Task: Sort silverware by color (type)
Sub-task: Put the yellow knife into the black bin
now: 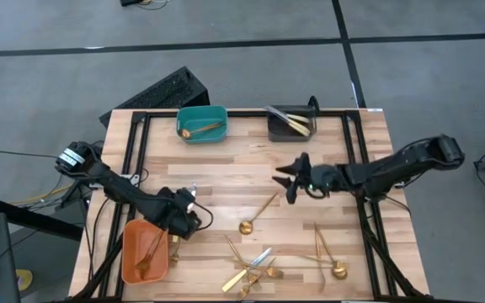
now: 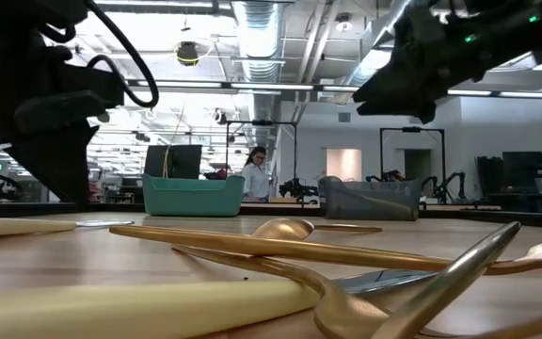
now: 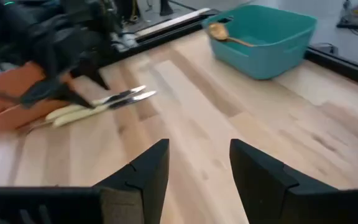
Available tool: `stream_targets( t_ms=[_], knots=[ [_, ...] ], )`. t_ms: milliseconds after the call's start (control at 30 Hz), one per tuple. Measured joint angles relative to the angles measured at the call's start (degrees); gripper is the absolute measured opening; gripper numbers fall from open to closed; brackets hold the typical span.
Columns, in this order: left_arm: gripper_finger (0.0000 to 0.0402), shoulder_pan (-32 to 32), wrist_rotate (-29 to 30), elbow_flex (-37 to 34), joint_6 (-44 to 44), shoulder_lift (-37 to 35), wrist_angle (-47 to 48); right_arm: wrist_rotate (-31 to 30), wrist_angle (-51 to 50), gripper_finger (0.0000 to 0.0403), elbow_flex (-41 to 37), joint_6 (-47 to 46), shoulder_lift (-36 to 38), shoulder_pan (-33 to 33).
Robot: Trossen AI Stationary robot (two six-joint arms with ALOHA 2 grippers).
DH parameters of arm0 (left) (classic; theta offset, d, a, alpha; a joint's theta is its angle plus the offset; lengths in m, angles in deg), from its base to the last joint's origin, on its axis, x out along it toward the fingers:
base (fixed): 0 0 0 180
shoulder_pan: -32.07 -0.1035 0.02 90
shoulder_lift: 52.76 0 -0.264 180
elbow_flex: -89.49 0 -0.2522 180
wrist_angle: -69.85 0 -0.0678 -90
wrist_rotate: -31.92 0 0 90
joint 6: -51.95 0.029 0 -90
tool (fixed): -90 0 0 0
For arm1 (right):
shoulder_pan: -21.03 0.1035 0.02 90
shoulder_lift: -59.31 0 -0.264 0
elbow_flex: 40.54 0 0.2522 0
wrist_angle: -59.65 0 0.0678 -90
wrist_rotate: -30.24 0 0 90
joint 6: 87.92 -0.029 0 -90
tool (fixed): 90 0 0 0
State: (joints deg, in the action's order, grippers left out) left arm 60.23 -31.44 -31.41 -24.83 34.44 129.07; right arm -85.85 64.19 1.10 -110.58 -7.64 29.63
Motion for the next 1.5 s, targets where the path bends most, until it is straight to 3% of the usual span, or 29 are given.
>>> stream_targets(
  t_ms=[200,567,900,1300,1500],
  knots=[
    [0.0215,0.05,-2.61,-0.83,-0.06,0.17,-0.49,-7.09,1.18,0.0193,0.01,-0.56,-0.95,4.26],
    [0.0148,-1.88,-2.66,-6.45,2.82,0.13,-10.16,-7.08,1.16,0.0193,0.02,-0.96,-1.32,4.39],
    [0.0011,-5.27,-2.42,-6.47,9.73,0.13,-12.77,-7.06,1.52,0.0193,0.02,-0.93,-1.32,4.39],
    [0.0,-8.66,1.2,-0.79,21.55,0.31,-15.09,-7.03,1.56,0.0193,0.02,-1.32,-1.32,4.87],
    [0.0001,-10.05,-4.59,-0.11,20.93,0.31,-11.73,-7.01,1.39,0.0193,0.02,-1.37,-1.32,5.55]
  ],
)
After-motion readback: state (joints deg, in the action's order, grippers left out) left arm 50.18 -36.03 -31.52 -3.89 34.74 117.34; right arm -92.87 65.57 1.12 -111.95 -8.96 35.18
